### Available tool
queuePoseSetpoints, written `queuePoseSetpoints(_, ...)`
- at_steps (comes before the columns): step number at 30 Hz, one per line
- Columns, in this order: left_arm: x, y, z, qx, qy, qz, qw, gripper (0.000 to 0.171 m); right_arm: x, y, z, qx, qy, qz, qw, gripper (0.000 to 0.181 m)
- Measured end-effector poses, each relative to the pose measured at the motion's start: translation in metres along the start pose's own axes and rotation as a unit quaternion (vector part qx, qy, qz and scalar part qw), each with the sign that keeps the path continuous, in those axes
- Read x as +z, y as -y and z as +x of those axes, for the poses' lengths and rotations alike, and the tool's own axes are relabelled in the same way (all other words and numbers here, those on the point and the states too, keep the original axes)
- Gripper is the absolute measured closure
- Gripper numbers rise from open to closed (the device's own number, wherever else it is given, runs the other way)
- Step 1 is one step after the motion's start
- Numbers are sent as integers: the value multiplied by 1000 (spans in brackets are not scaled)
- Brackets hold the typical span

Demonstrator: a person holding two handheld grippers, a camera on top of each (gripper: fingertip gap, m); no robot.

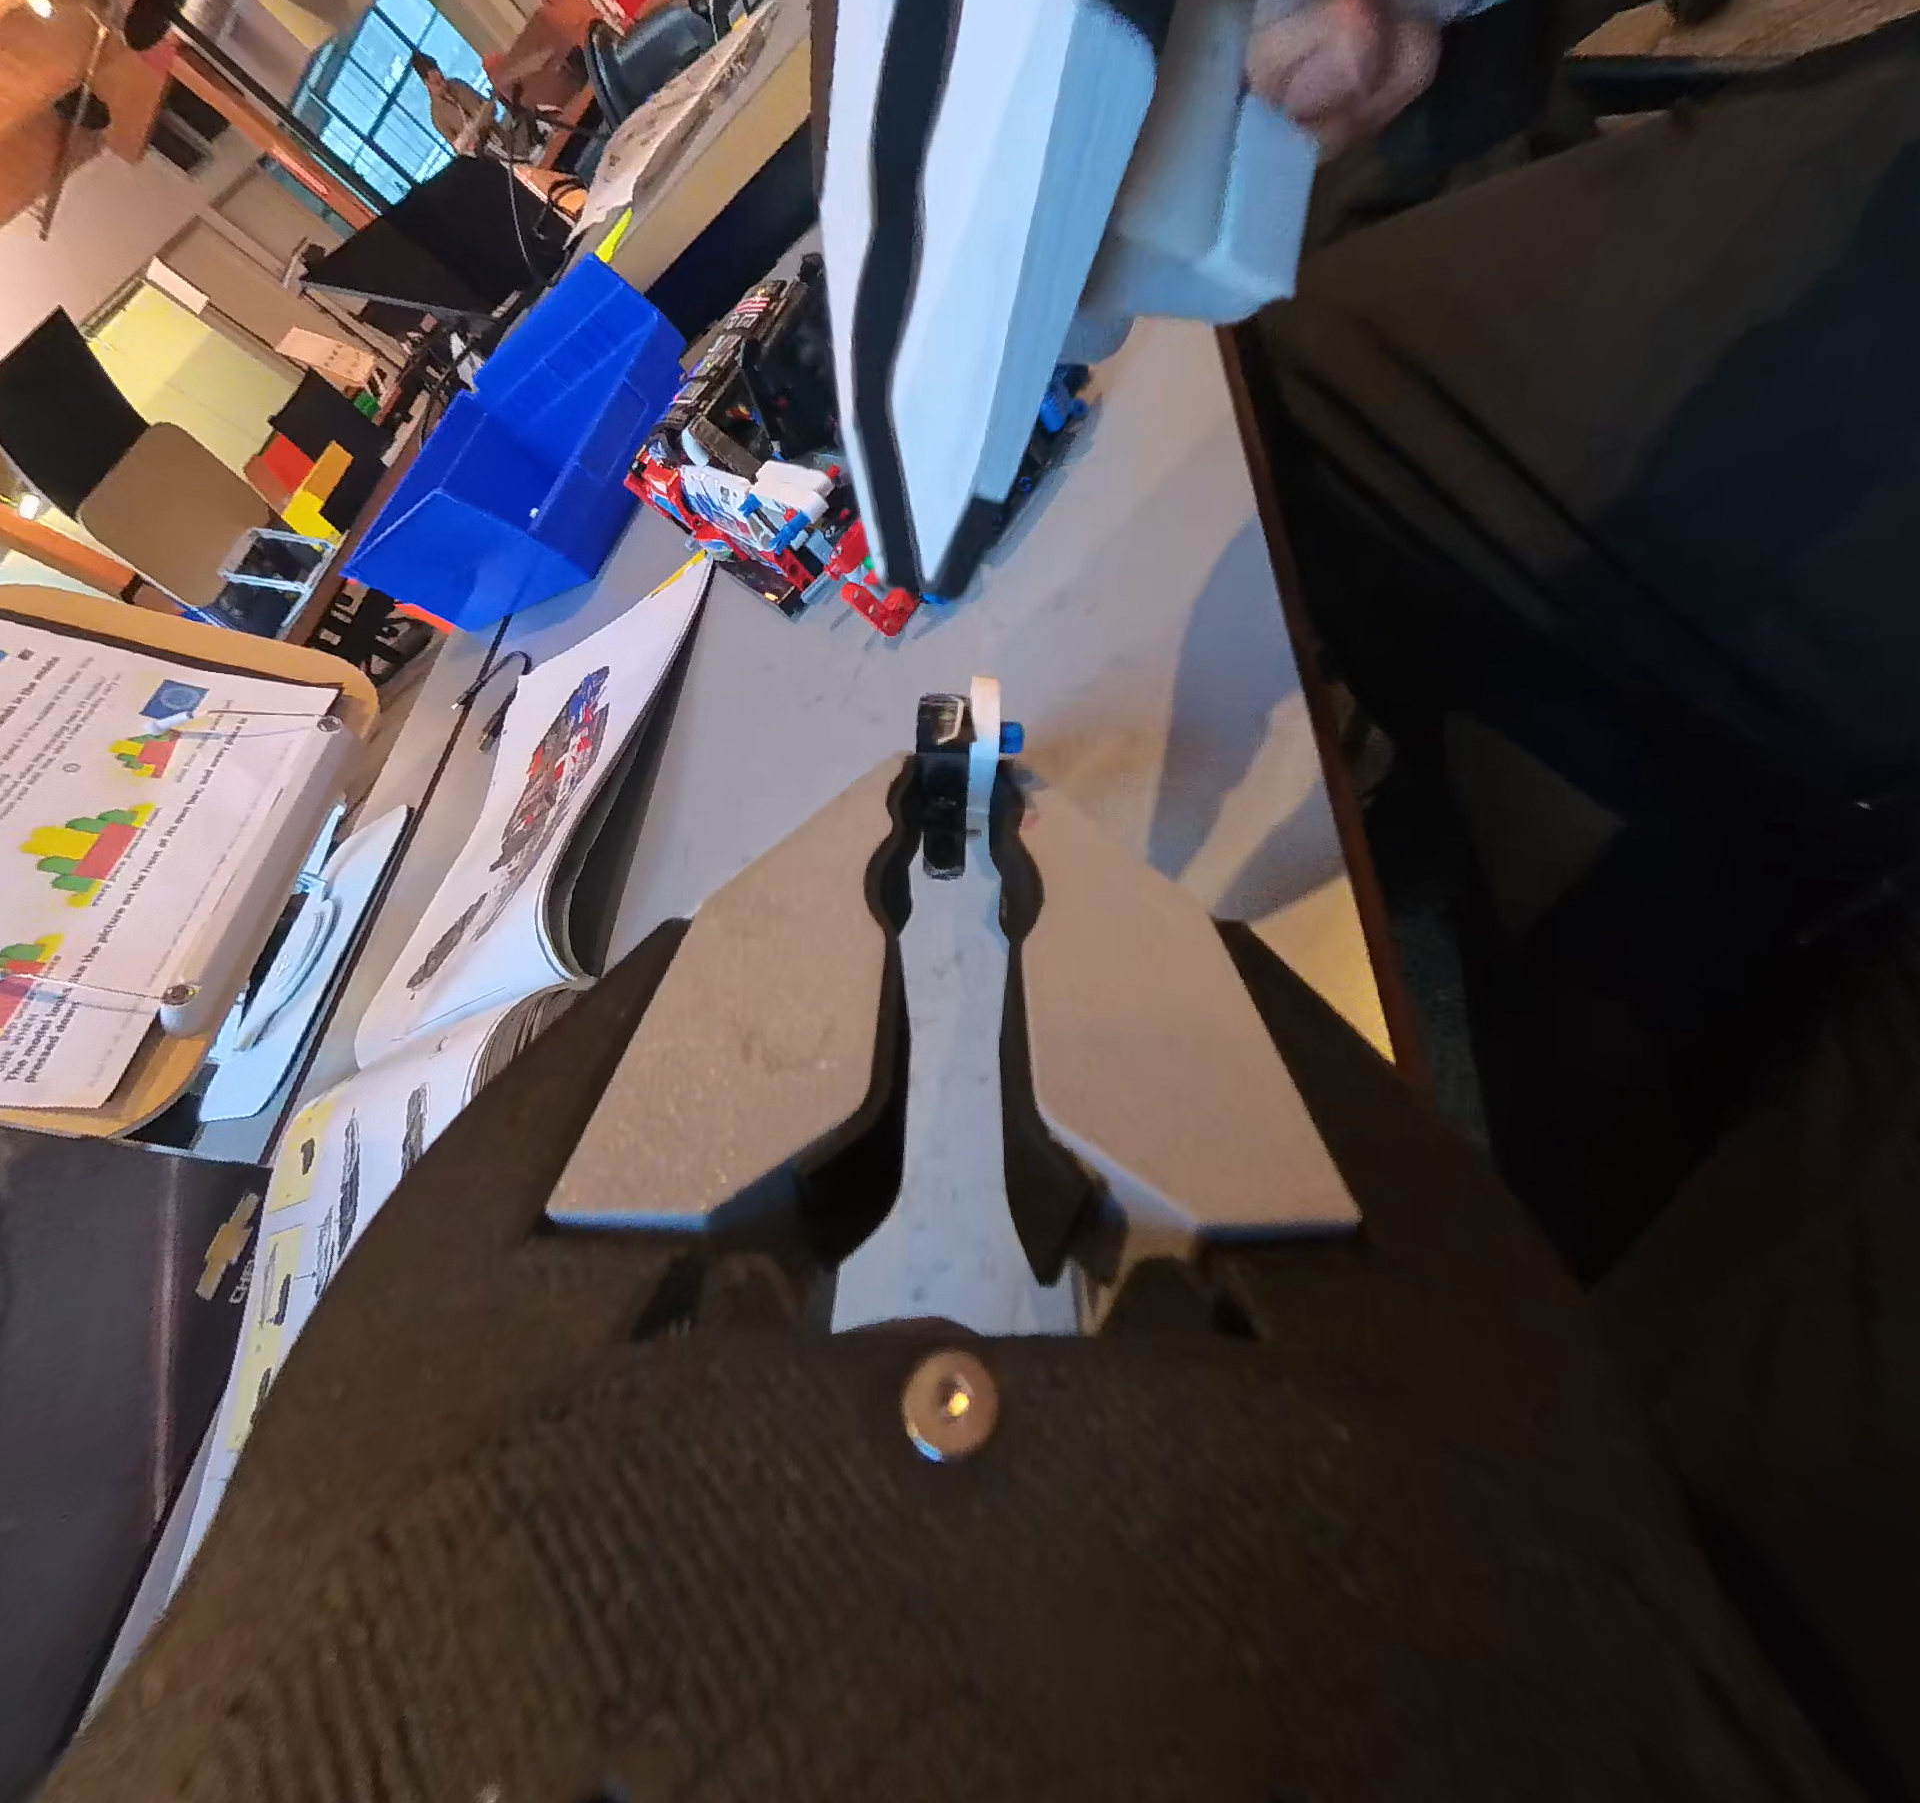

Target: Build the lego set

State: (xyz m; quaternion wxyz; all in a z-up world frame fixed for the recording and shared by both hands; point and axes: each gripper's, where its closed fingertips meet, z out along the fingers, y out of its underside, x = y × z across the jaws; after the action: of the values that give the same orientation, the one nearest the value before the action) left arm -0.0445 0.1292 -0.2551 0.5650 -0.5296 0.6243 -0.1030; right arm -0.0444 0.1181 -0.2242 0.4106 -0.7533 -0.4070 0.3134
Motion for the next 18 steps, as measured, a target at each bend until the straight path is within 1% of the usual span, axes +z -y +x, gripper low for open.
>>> queuePoseSetpoints(2, 1, -1, 0, 5, 2, -6, 1000, 162, -2, 6, -13, -7, 26, 17, 999, 170)
queuePoseSetpoints(3, 2, -3, 0, 8, 6, -11, 1000, 162, -1, 6, -15, -6, 26, 18, 999, 170)
queuePoseSetpoints(6, 5, -7, -2, 23, 20, -29, 999, 162, 6, 0, -13, 25, 13, 11, 1000, 170)
queuePoseSetpoints(9, 6, -7, -3, 32, 29, -36, 998, 162, 13, -8, -5, 35, -17, 9, 999, 164)
queuePoseSetpoints(11, 6, -7, -2, 38, 32, -38, 998, 162, 16, -10, -4, 39, -21, 9, 999, 159)
queuePoseSetpoints(14, 7, -8, -1, 42, 31, -42, 998, 162, 18, -7, -5, 45, -19, 21, 999, 159)
queuePoseSetpoints(18, 7, -9, -3, 42, 36, -48, 997, 162, 22, -8, -1, 53, -25, 20, 998, 158)
